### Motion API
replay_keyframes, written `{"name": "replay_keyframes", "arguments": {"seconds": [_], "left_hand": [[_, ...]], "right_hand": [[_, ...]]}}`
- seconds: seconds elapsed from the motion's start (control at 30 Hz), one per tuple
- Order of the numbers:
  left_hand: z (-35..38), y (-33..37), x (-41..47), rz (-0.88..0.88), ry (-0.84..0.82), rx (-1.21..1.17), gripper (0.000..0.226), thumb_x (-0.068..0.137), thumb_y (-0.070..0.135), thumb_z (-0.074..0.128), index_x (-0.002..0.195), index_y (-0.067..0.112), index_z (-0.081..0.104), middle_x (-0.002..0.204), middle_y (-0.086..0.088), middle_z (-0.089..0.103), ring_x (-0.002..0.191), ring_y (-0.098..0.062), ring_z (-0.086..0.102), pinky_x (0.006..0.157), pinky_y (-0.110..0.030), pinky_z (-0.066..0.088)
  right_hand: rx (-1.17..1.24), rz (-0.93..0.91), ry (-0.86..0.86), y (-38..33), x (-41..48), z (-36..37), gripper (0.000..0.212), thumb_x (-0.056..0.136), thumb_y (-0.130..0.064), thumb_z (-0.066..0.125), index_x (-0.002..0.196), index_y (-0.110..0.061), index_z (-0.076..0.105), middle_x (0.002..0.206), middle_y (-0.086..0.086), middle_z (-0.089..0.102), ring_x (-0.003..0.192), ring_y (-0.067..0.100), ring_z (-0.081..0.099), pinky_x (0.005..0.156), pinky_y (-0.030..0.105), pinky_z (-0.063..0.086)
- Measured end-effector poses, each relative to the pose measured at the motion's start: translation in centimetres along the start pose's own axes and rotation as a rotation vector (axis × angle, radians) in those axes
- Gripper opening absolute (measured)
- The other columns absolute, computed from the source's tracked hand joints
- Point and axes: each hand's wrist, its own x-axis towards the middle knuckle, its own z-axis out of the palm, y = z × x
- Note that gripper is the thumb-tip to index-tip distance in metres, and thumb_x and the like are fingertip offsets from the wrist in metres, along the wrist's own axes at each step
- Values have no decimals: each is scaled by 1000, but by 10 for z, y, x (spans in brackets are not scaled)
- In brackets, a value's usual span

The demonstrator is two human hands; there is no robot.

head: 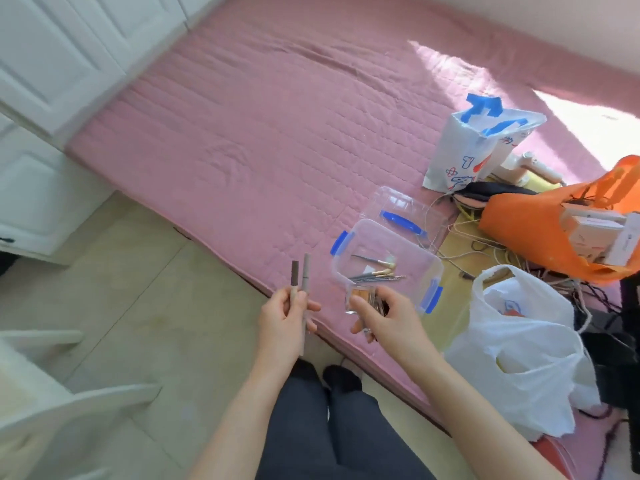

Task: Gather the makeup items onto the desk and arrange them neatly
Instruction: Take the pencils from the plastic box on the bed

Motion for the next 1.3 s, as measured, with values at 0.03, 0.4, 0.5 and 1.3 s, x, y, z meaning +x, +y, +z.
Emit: {"name": "replay_keyframes", "arguments": {"seconds": [0.03,0.4,0.5,1.3], "left_hand": [[-11,-2,-7,-6,38,-14,17,99,22,47,90,14,60,81,-1,72,55,-11,59,69,-39,55],[-140,-43,-54,-158,424,-179,17,98,25,48,91,20,62,78,10,70,55,-9,60,63,-30,56],[-178,-57,-57,-187,492,-222,18,97,26,48,90,20,63,78,10,69,54,-8,61,59,-26,57],[-418,-92,-4,-194,770,-296,22,98,23,46,85,19,63,71,8,63,58,-4,60,55,-10,47]], "right_hand": [[-4,0,-31,-6,-3,8,28,88,-35,62,90,-7,62,73,11,70,60,17,68,54,31,51],[-204,-134,-349,-68,-15,131,18,87,-35,62,83,-17,64,65,2,70,56,10,61,54,25,49],[-213,-165,-408,-79,-18,173,14,88,-33,62,78,-23,63,66,2,69,58,11,63,49,19,44],[-424,-277,-651,-164,18,444,18,90,-34,62,90,-17,60,80,-2,68,67,10,69,54,20,50]]}}
